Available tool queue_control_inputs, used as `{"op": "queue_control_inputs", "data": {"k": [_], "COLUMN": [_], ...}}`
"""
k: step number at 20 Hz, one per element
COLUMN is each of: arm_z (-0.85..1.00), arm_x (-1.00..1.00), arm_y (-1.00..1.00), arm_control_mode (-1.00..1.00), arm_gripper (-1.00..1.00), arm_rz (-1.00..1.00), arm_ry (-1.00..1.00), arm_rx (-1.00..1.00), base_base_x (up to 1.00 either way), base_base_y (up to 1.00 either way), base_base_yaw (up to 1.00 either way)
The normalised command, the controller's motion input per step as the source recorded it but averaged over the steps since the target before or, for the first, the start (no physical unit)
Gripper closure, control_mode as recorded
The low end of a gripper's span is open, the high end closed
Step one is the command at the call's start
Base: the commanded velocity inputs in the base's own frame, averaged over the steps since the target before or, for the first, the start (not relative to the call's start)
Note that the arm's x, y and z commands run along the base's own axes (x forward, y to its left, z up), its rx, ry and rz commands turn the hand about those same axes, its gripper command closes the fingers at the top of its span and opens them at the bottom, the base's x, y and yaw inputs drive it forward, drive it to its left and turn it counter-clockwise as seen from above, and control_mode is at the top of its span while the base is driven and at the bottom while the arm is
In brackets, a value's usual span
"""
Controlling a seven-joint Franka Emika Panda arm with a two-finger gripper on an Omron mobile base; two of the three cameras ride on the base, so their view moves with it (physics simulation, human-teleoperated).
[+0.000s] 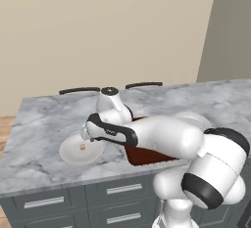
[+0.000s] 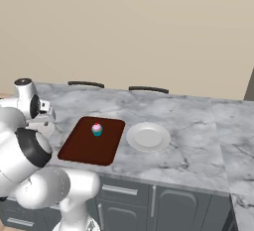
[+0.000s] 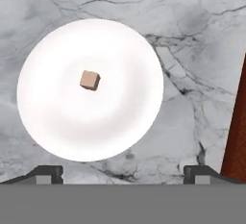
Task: Move the dessert items from the plates to the tray.
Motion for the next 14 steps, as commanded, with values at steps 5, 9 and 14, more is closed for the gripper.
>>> {"op": "queue_control_inputs", "data": {"k": [5,9,14], "arm_z": [-0.10,-0.04,-0.19], "arm_x": [0.49,0.27,0.14], "arm_y": [0.39,0.36,0.25], "arm_control_mode": [-1.00,-1.00,-1.00], "arm_gripper": [-1.00,-1.00,-1.00], "arm_rz": [-0.03,-0.02,0.00], "arm_ry": [0.04,0.08,0.14], "arm_rx": [0.01,0.01,0.00], "base_base_x": [0.00,0.00,0.00], "base_base_y": [0.00,0.00,0.00], "base_base_yaw": [0.00,0.00,0.00]}}
